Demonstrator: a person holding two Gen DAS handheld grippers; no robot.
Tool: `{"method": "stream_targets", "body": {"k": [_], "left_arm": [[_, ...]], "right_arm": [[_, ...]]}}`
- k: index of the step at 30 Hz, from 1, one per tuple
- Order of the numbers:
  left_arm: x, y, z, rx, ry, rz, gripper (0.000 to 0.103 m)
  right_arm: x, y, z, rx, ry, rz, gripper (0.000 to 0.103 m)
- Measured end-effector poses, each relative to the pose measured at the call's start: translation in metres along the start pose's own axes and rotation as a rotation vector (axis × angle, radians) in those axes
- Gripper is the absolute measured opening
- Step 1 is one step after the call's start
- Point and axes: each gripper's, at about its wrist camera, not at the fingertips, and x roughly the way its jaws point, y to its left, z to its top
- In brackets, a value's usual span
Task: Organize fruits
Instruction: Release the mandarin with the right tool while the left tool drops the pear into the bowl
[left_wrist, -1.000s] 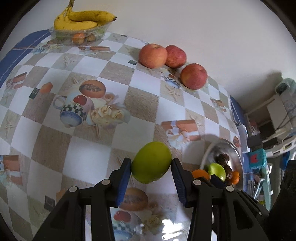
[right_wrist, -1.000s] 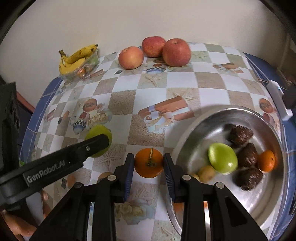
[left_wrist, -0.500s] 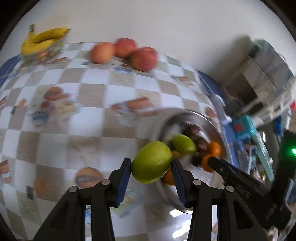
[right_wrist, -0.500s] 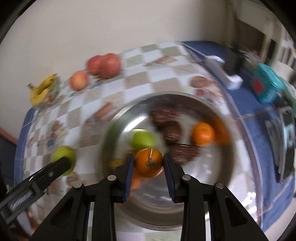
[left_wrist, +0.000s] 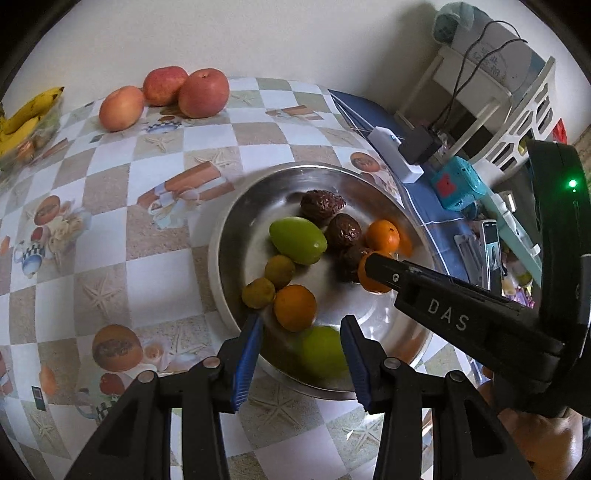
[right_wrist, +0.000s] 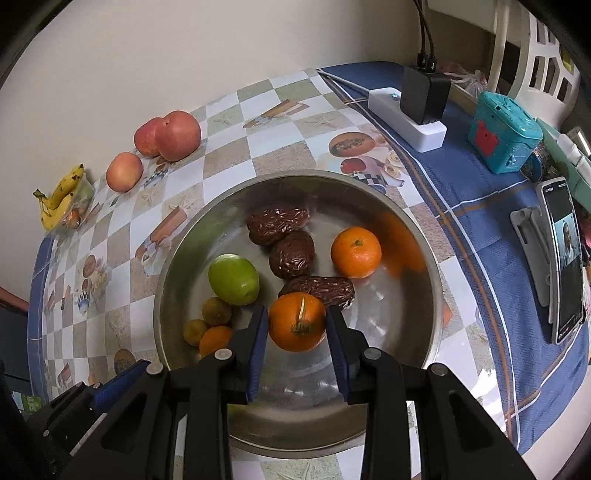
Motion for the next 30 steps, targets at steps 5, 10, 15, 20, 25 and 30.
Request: {"method": "stream_targets", "body": {"k": [5,10,15,20,25,30], "left_arm": [[0.000,0.007,0.000,-0.027,0.002,-0.005,0.047],[0.000,0.018,0.002,-0.071,0.002,0.009,0.047],[-0.001,0.035,0.003,-0.130,0.001,0.032,0.048],[-0.004,0.054,0.003,-0.187,-0.009,0.081,0.066],[-0.011,0.086,0.001,-0.255,-0.038,0.164,0.094],[-0.022,0.128,-0.011,-0.341,-0.057,0.304,0.103]], "right_arm": [[0.000,0.000,0.000,-0.001,0.001,0.001,0.034],[0.001,0.003,0.000,-0.015,0.005,-0.004,0.034],[0.010,0.005,-0.001,-0.030,0.031,-0.014,0.037],[0.014,0.008,-0.002,-0.043,0.045,-0.023,0.046],[0.015,0.011,-0.004,-0.060,0.045,-0.031,0.059],[0.014,0.019,-0.008,-0.083,0.020,-0.049,0.079]]}}
